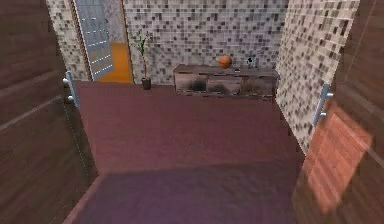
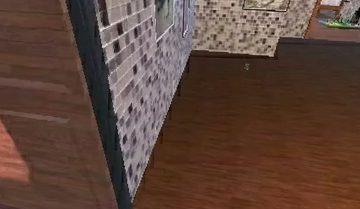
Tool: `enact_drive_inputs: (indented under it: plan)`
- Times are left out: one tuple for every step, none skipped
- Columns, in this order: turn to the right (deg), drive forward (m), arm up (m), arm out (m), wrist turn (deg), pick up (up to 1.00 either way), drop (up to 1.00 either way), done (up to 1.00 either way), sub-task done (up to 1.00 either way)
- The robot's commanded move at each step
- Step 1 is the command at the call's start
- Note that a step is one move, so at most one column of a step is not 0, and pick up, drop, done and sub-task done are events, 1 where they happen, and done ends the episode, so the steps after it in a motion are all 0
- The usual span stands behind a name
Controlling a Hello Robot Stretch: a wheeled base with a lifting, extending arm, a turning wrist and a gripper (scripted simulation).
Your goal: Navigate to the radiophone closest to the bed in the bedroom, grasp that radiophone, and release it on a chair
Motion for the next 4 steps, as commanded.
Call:
enact_drive_inputs:
  plan:
    - [9.0, 0.00, 0.00, 0.00, 0.0, 0.00, 0.00, 0.00, 0.00]
    - [0.0, 1.00, 0.00, 0.00, 0.0, 0.00, 0.00, 0.00, 0.00]
    - [0.0, 0.50, 0.00, 0.00, 0.0, 0.00, 0.00, 0.00, 0.00]
    - [3.0, 0.00, 0.00, 0.00, 0.0, 0.00, 0.00, 0.00, 0.00]
